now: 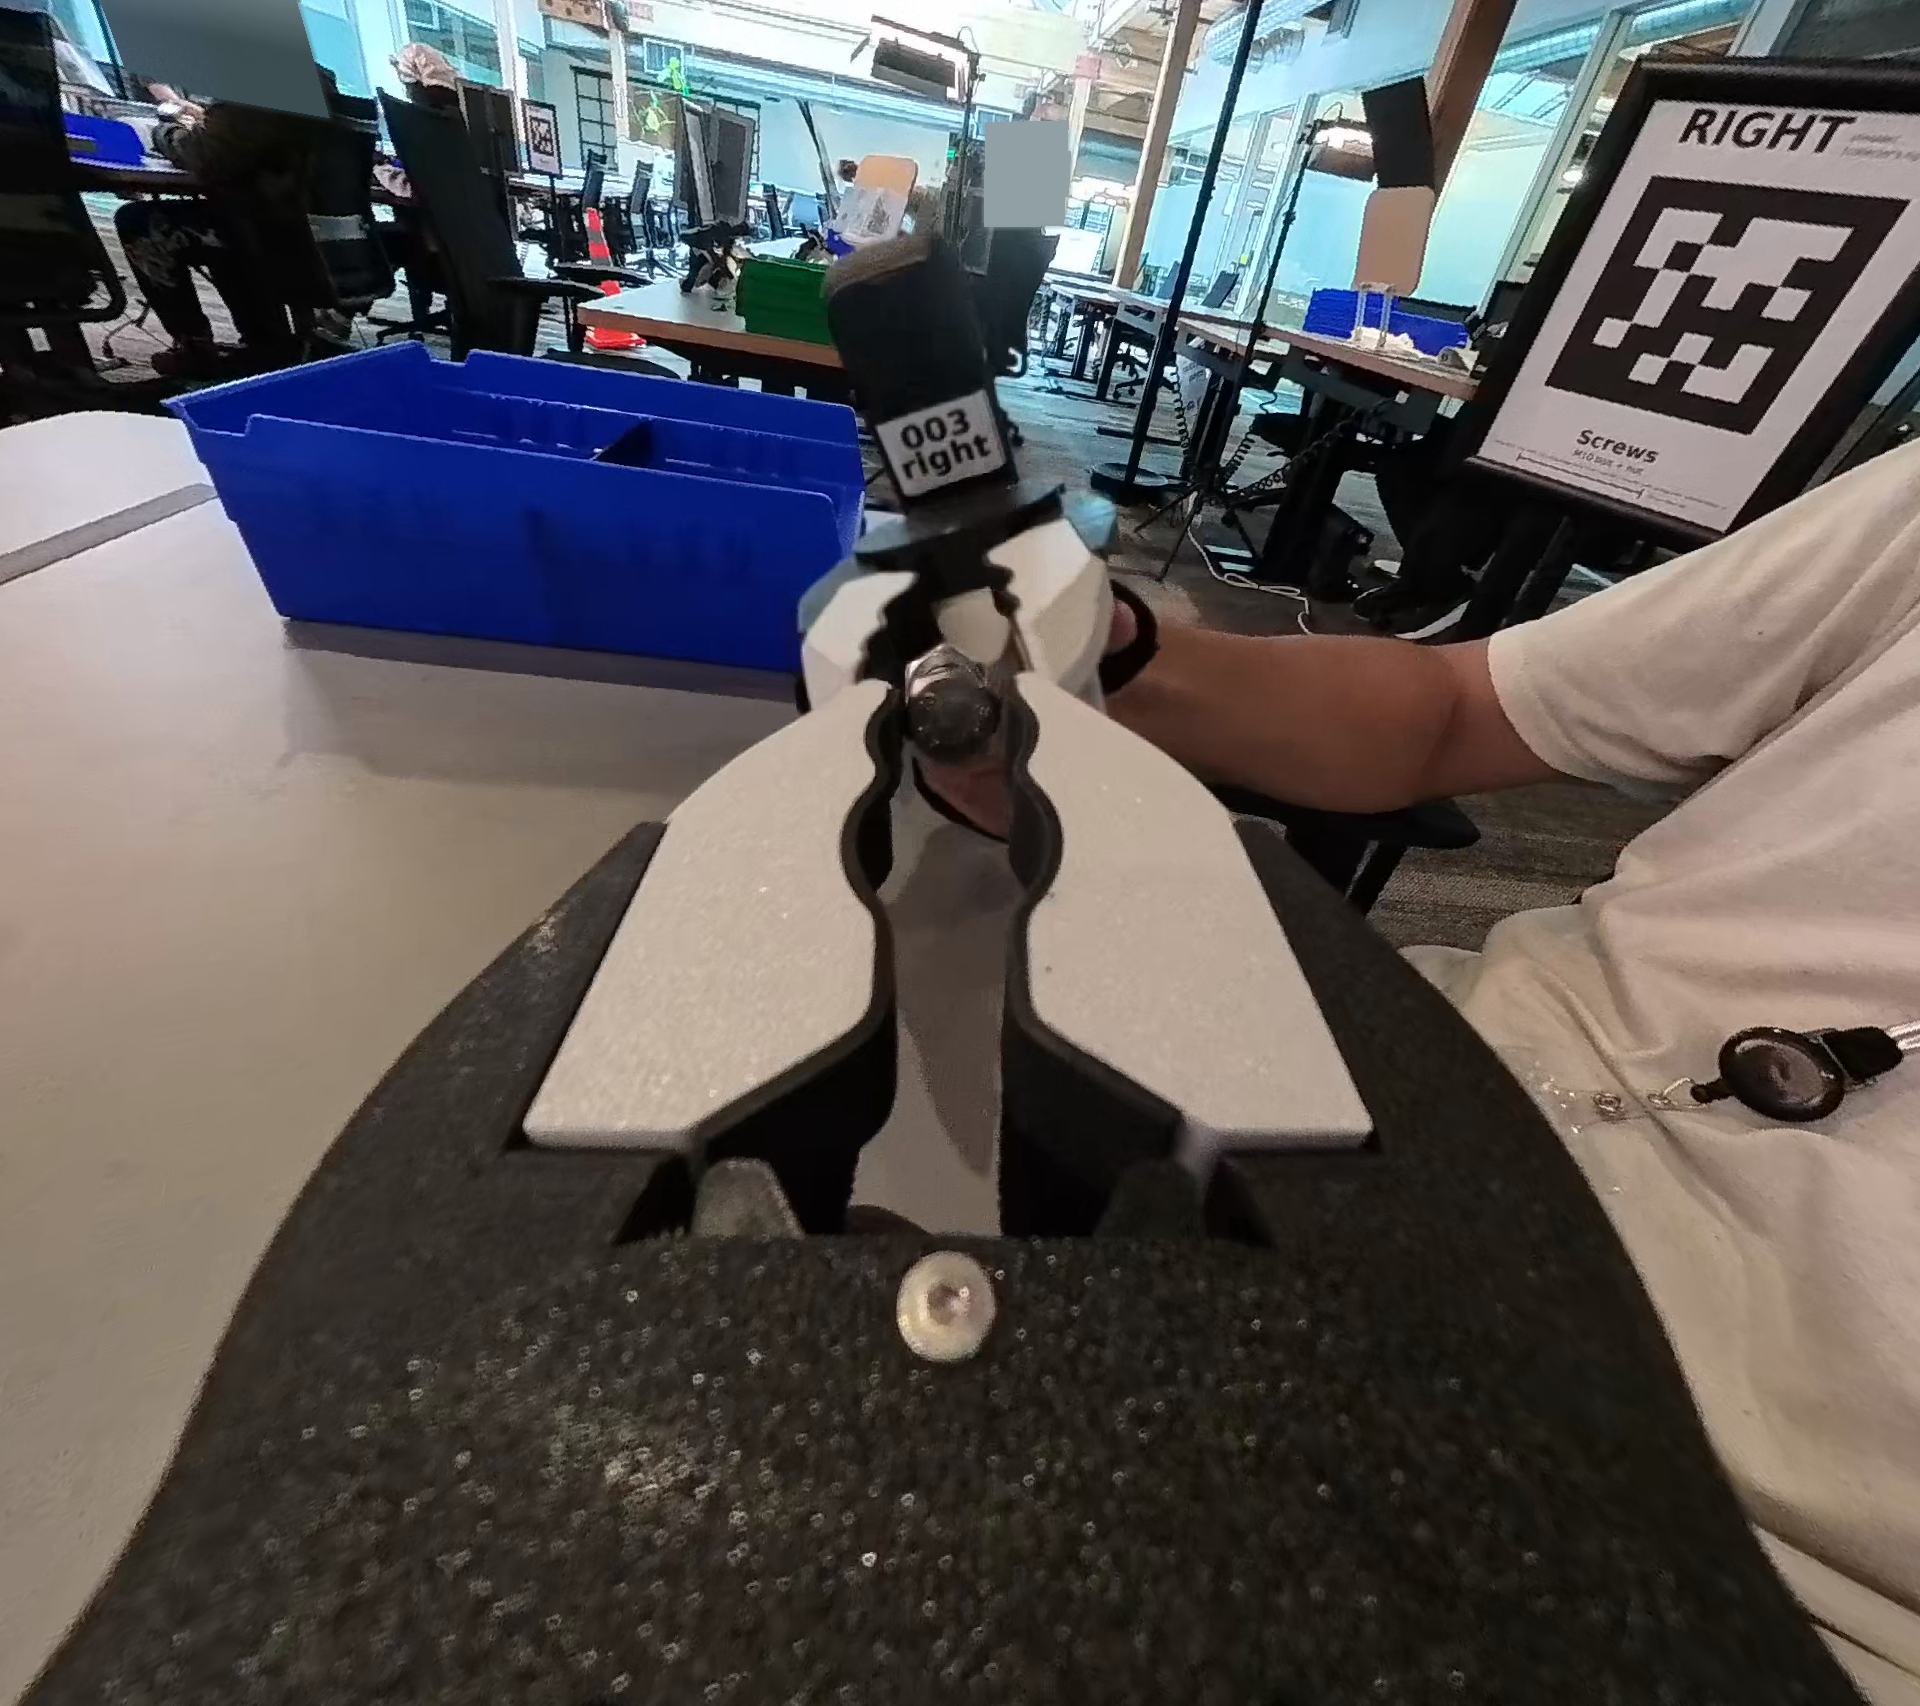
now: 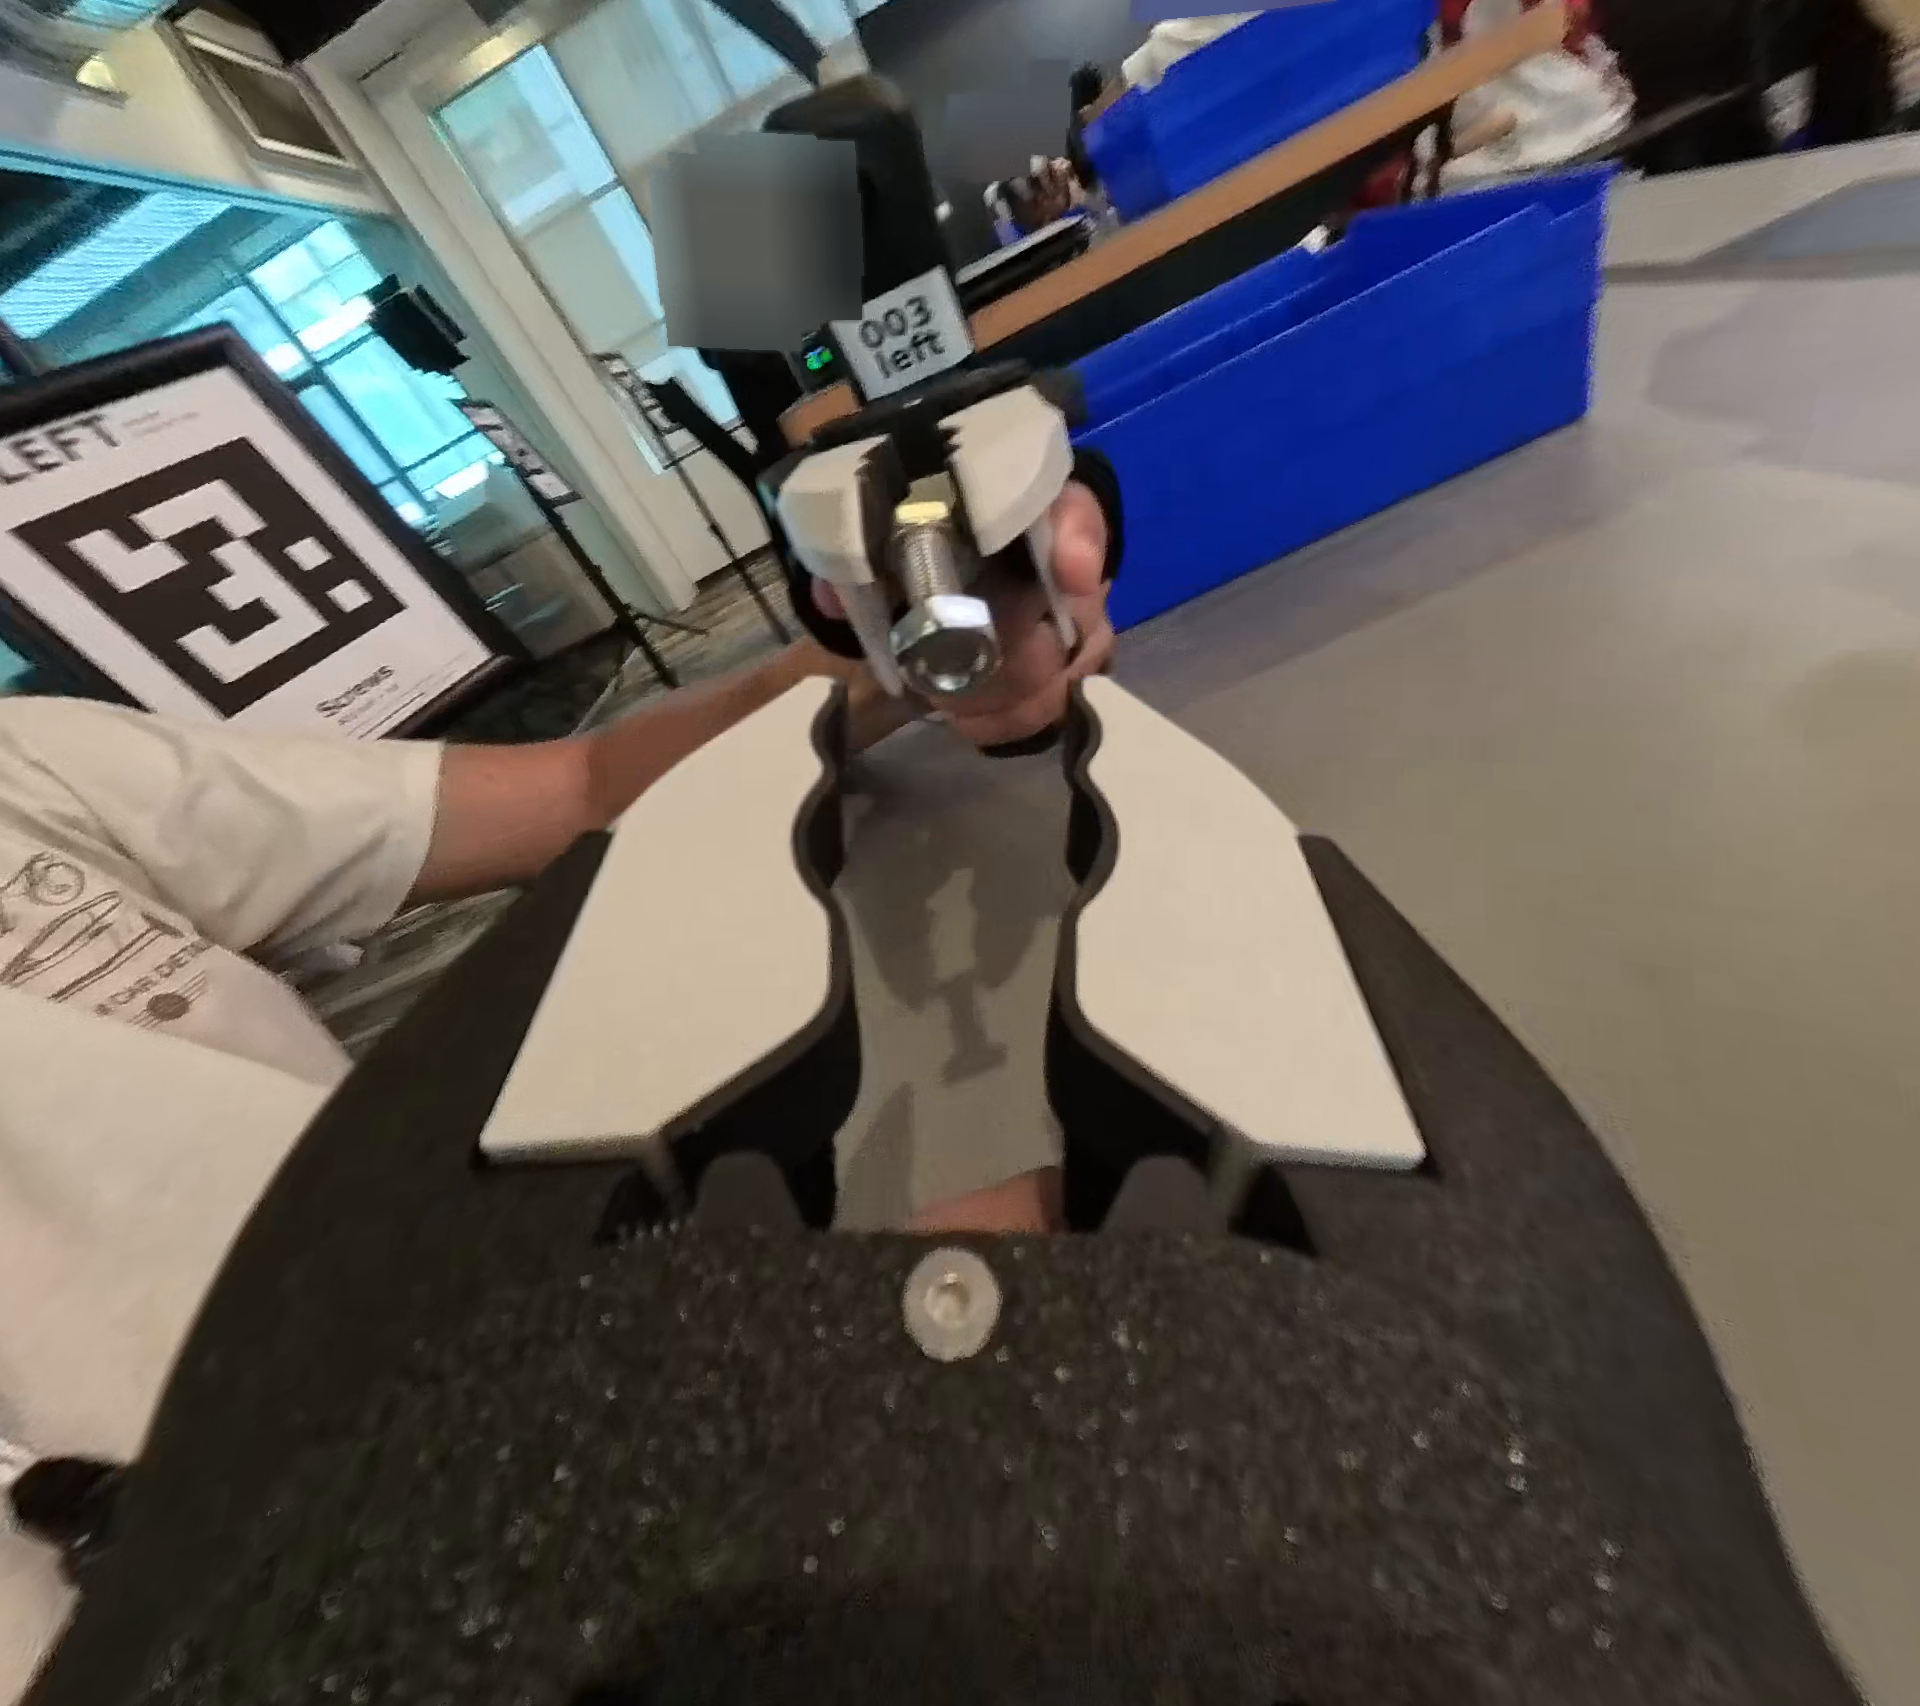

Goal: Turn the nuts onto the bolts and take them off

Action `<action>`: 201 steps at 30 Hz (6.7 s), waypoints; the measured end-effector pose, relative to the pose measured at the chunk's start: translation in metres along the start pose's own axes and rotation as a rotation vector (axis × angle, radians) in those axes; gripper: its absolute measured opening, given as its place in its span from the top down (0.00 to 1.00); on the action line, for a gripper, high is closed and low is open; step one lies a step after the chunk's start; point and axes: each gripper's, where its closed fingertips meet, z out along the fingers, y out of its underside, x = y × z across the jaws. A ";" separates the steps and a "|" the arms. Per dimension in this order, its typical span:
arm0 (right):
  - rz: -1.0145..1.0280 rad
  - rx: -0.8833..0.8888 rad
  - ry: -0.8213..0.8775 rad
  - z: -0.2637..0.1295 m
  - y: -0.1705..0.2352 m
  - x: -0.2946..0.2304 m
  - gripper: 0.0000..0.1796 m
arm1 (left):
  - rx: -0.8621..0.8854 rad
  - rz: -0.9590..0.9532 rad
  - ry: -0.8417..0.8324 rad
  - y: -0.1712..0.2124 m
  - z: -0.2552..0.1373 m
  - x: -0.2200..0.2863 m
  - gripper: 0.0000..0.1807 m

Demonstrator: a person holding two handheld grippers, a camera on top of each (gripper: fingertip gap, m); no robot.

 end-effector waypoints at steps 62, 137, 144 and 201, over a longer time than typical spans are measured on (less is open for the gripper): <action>0.129 0.086 -0.099 0.012 0.002 -0.020 0.90 | -0.005 -0.067 0.124 0.001 -0.004 0.013 0.91; -0.139 0.227 0.093 0.007 -0.014 -0.028 0.72 | 0.053 -0.100 0.166 -0.010 -0.010 0.015 0.91; 0.003 0.260 0.052 0.008 -0.012 -0.024 0.90 | 0.043 -0.097 0.159 -0.008 -0.009 0.014 0.91; 0.043 -0.834 1.117 -0.296 -0.053 0.119 0.90 | 0.031 0.061 -1.000 0.022 -0.089 -0.055 0.91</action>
